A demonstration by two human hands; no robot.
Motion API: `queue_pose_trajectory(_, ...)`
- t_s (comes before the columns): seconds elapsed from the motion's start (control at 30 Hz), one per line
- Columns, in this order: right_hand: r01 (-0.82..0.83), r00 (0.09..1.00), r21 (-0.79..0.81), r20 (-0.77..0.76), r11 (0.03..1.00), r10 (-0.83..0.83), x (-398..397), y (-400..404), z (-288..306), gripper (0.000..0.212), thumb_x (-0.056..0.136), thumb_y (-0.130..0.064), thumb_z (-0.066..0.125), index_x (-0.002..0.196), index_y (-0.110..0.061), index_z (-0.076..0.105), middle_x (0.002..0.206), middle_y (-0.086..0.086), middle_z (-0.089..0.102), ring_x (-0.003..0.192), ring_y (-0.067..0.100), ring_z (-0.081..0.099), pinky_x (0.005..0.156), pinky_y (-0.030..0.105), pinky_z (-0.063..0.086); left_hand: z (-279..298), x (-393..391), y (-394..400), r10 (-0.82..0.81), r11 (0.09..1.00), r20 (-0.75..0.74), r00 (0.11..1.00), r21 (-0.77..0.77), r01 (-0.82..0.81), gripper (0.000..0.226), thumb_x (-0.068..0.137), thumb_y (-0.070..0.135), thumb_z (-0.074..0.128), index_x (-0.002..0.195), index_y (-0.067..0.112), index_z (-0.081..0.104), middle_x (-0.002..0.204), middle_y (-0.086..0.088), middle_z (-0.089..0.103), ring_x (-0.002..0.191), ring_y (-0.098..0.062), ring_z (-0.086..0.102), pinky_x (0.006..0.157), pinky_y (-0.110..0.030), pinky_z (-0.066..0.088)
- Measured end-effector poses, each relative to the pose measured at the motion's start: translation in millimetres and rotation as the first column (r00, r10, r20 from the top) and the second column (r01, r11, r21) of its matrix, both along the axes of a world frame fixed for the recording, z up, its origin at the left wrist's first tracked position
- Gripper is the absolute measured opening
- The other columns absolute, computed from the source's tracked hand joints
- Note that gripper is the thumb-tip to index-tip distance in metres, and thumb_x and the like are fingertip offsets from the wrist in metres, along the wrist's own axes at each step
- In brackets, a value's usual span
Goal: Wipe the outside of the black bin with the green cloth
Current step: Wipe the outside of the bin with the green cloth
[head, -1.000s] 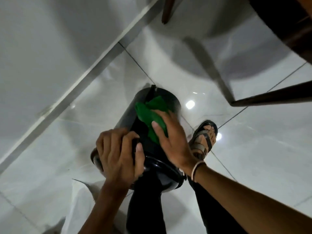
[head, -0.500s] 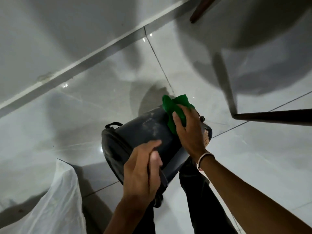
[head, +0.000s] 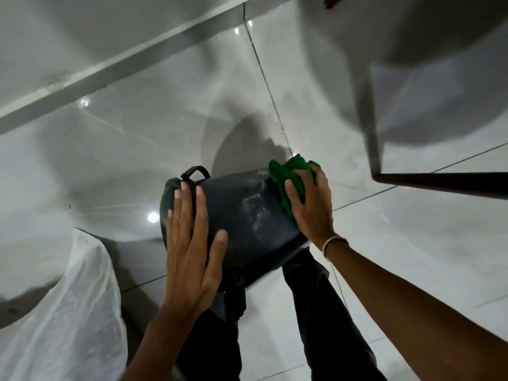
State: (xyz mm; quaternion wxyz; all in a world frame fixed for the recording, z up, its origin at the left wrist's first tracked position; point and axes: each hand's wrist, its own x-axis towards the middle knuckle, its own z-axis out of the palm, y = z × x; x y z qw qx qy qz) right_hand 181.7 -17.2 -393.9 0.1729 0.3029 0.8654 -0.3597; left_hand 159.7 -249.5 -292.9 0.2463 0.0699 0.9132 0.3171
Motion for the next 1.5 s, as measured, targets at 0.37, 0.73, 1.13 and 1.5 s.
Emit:
queue_pose_trajectory(0.37,-0.38,0.909,-0.118,-0.23,0.918,0.347,24,-16,24,0.054,0.1,-0.052,0.05,0.148,-0.028,0.048,0.162,0.019,0.033,0.156,0.026,0.027,0.13,0.038,0.022,-24,-27,26,0.263,0.952,0.013,0.965,0.157,-0.262,0.052,0.109,0.014,0.036,0.16,0.007,0.041,0.172,-0.007,0.037,0.165,-0.015,0.022,0.135,-0.059,0.016)
queue_pose_trajectory(0.73,-0.358,0.905,-0.195,-0.315,0.913,0.287,-5,-37,43,0.05,0.103,-0.056,0.04,0.151,-0.04,0.041,0.169,0.001,0.025,0.16,0.007,0.014,0.13,0.022,0.008,-30,-40,32,0.144,0.988,-0.032,0.989,0.066,-0.141,0.058,0.111,0.032,0.026,0.165,0.014,0.03,0.176,-0.001,0.026,0.164,-0.002,0.014,0.138,-0.047,0.011)
queue_pose_trajectory(1.13,-0.185,0.976,-0.245,-0.163,0.952,0.147,-69,-20,-2,0.041,0.103,-0.049,0.047,0.132,-0.026,0.065,0.146,-0.001,0.06,0.136,0.015,0.053,0.114,0.025,0.038,-32,-33,42,0.131,0.991,-0.112,0.985,0.009,-0.131,0.064,0.109,0.035,0.022,0.167,0.008,0.021,0.174,0.0,0.02,0.157,0.017,0.0,0.137,-0.033,0.006)
queue_pose_trajectory(1.5,0.067,0.995,-0.117,0.083,0.991,-0.057,-1,29,-18,0.038,0.105,-0.027,0.056,0.138,-0.009,0.061,0.146,0.017,0.057,0.142,0.038,0.048,0.122,0.049,0.037,-32,-24,29,0.11,0.992,-0.103,0.989,0.065,-0.104,0.06,0.109,0.032,0.025,0.166,0.012,0.026,0.173,0.006,0.019,0.161,0.011,0.005,0.138,-0.037,0.007)
